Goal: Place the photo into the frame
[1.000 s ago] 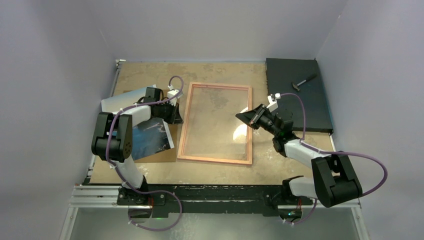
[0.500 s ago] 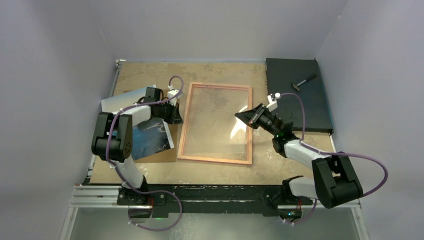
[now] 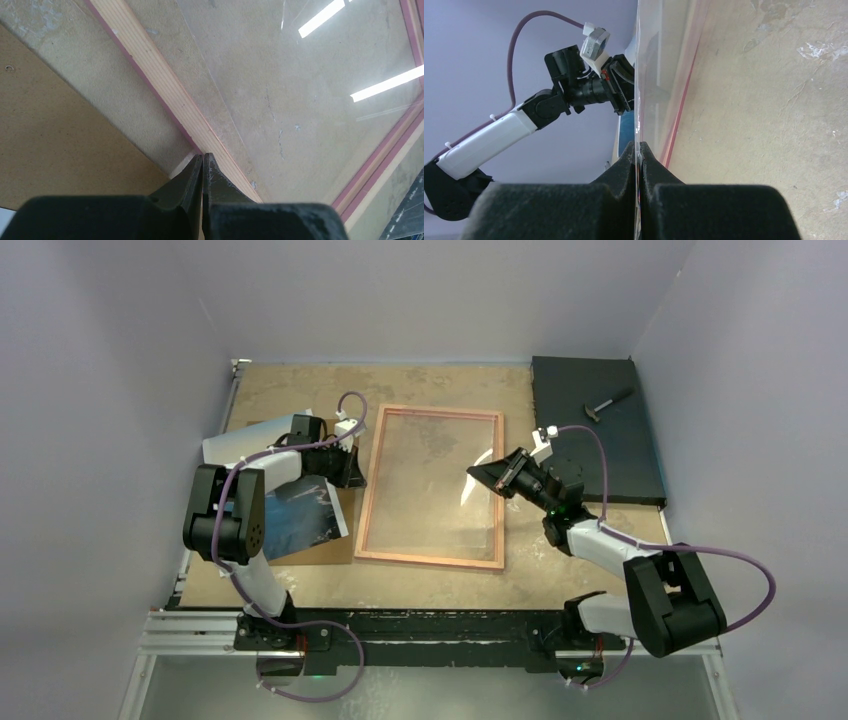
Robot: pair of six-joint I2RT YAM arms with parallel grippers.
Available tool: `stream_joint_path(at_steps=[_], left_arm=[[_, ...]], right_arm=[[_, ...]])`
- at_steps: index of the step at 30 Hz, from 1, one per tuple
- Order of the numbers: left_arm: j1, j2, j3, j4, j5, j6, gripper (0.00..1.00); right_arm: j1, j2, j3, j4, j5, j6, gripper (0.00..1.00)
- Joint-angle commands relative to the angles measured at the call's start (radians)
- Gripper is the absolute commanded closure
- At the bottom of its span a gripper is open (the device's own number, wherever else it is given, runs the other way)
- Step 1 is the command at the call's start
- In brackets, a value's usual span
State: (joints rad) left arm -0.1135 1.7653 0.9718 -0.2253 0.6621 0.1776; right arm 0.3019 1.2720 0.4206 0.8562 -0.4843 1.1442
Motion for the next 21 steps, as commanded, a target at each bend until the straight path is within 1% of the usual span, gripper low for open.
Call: stream_joint_path(at_steps=[1,7,17,21], left_arm=[[0.003,0.041,-0.044,-0.115,-0.069,0.048,1.0],[0.002,0.04,-0.043,-0.114,-0.067,0.048,1.0],[0.003,0.039,-0.041,-0.116,-0.067,0.052,1.0],[0.002,0.04,-0.043,-0.115,-0.065,0.051,1.0]], right_arm=[[0.009,-0.022,0.017,0.04,0.027,-0.036,1.0],[0.03,-0.017,0.042,0.012,0.042,-0.079,1.0],[0.046,0.033,0.049,0.068,0.006,-0.074,1.0],[0.046,0.077,0.05,0.128,-0.037,-0.054,1.0]])
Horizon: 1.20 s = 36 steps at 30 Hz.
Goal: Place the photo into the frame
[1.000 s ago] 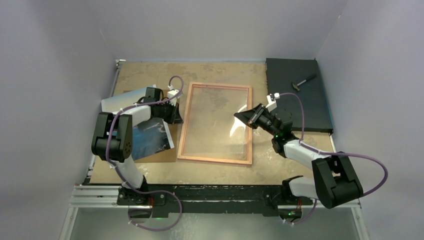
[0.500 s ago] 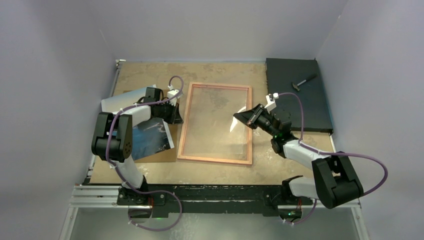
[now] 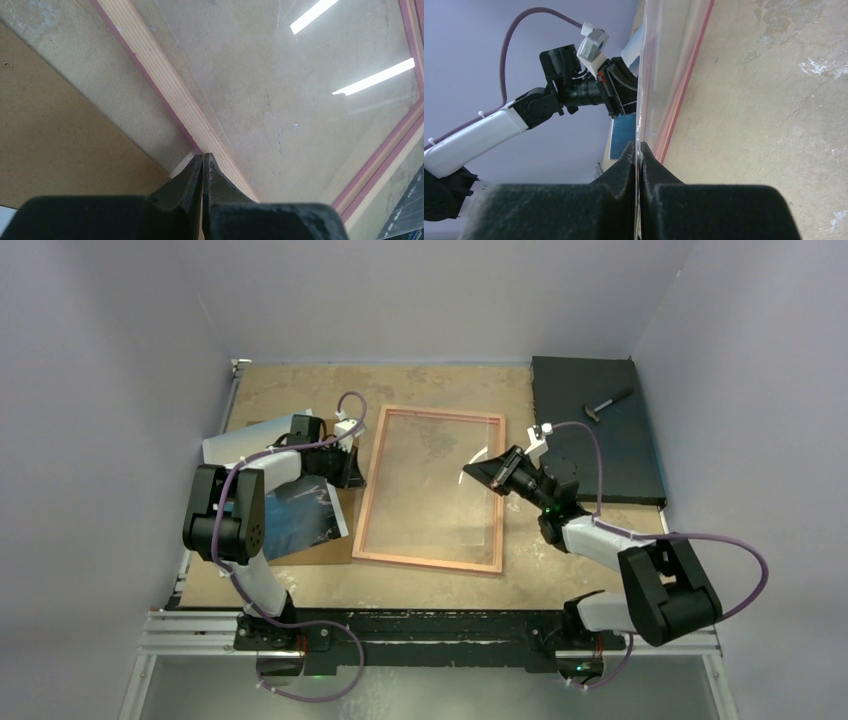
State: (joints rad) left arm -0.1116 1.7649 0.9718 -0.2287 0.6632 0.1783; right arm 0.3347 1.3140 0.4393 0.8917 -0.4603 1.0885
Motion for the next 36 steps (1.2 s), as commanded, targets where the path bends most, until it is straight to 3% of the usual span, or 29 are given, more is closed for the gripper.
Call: stream_joint_path(at_steps=[1,10,19,36], left_arm=[[0.001,0.041,-0.044,-0.111,-0.066,0.049,1.0],[0.001,0.04,-0.045,-0.114,-0.065,0.053,1.0],[0.001,0.041,-0.045,-0.114,-0.062,0.053,1.0],[0.0,0.034,-0.05,-0.114,-0.061,0.057,1.0]], right_arm=[[0.014,0.044,0.03,0.111,-0.072,0.006,1.0],[0.014,0.074,0.034,0.122,-0.087,0.006,1.0],[0.013,0.006,-0.003,-0.013,0.008,-0.02,1.0],[0.013,0.021,-0.024,-0.081,0.048,-0.018,1.0]])
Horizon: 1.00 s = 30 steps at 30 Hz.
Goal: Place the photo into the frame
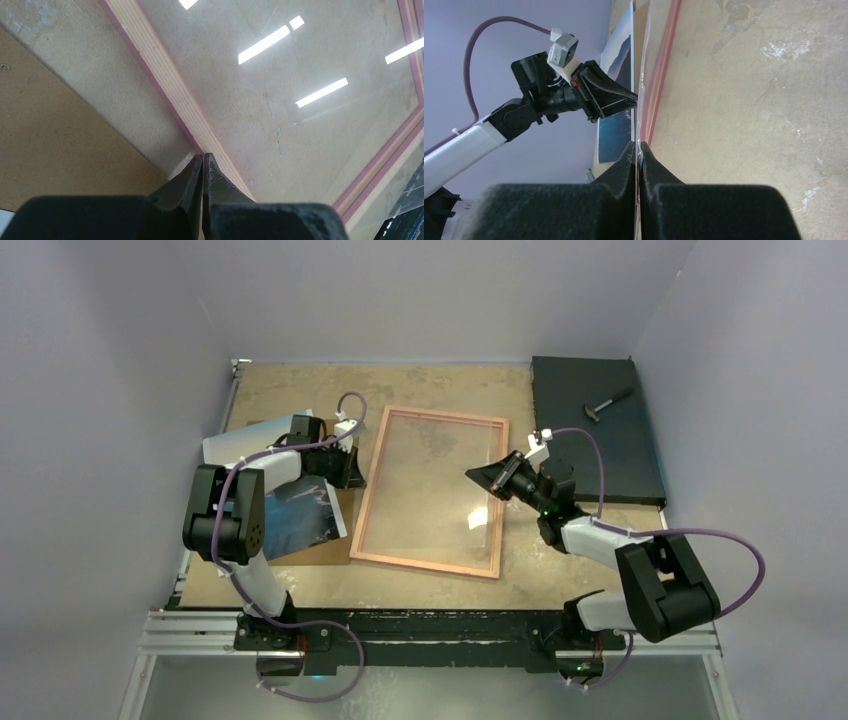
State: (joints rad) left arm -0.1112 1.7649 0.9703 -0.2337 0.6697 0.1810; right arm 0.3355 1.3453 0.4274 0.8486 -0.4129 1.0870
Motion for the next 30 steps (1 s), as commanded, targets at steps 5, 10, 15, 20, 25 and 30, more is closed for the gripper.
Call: stream_joint_path(at_steps=[5,10,15,20,25,30], left_arm=[[0.001,0.033,-0.047,-0.107,-0.065,0.053,1.0],[0.0,0.032,-0.048,-0.109,-0.066,0.055,1.0],[-0.001,0.036,-0.048,-0.107,-0.063,0.053,1.0],[0.0,0.036,-0.045,-0.107,-0.061,0.052,1.0],[0.0,0.031,-0.043,-0.109,-0.061,0.051,1.0],[0.0,0.032,-0.044,-0.108,-0.061,0.051,1.0]], right_arm=[[0.013,-0.012,-0.034,-0.058,0.025,-0.006,1.0],[0.013,-0.002,-0.018,-0.068,0.03,-0.012,1.0],[0.013,-0.009,-0.022,-0.099,0.049,-0.008,1.0],[0.013,-0.018,-0.041,-0.138,0.067,0.004,1.0],[0.014,-0.009,-0.025,-0.208,0.101,0.0,1.0],[0.013,-0.002,-0.016,-0.253,0.117,-0.004,1.0]])
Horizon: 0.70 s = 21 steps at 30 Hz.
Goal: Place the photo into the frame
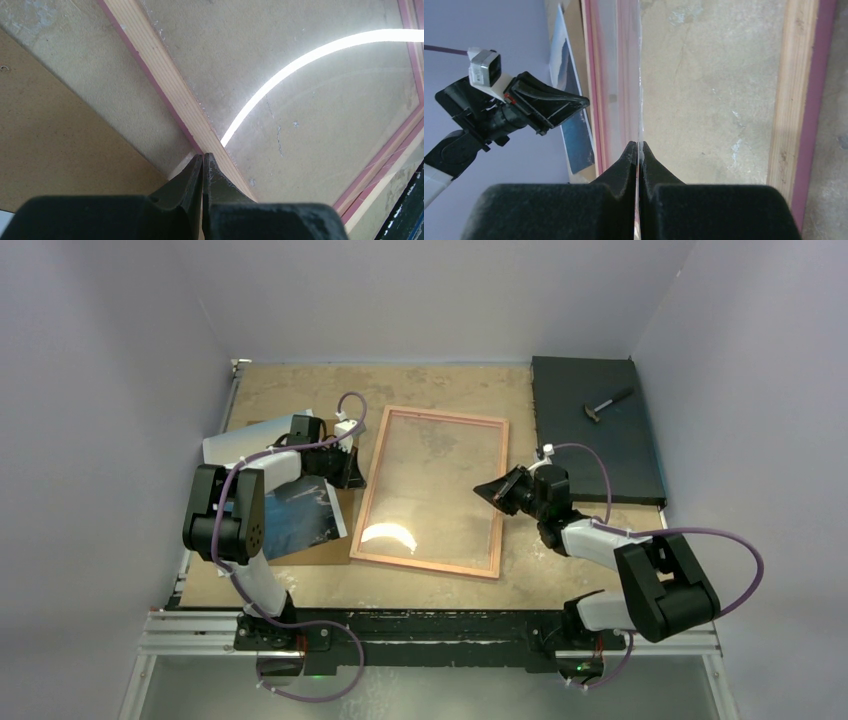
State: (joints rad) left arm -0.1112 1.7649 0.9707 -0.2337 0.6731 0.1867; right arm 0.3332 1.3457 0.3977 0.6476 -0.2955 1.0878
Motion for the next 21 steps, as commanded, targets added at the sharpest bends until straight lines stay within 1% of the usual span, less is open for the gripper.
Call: stream_joint_path(at_steps=[1,7,10,16,21], left_arm=[[0.0,0.032,-0.045,-0.108,-0.064,0.048,1.0],[0.001,0.032,-0.044,-0.109,-0.065,0.048,1.0],[0.001,0.032,-0.045,-0.109,-0.064,0.047,1.0],[0.0,0.033,-0.045,-0.109,-0.065,0.049,1.0],[0.0,0.033,-0.044,-0.11,-0.065,0.048,1.0]], right_arm=[[0.016,-0.002,0.013,-0.042,-0.003,-0.005,1.0],[0.015,0.018,0.038,-0.049,-0.012,-0.021,1.0],[0.015,0.039,0.057,-0.063,-0.042,-0.03,1.0],[0.014,0.073,0.126,-0.178,-0.111,-0.081,1.0],[0.015,0.055,0.164,-0.246,-0.111,-0.107,1.0]])
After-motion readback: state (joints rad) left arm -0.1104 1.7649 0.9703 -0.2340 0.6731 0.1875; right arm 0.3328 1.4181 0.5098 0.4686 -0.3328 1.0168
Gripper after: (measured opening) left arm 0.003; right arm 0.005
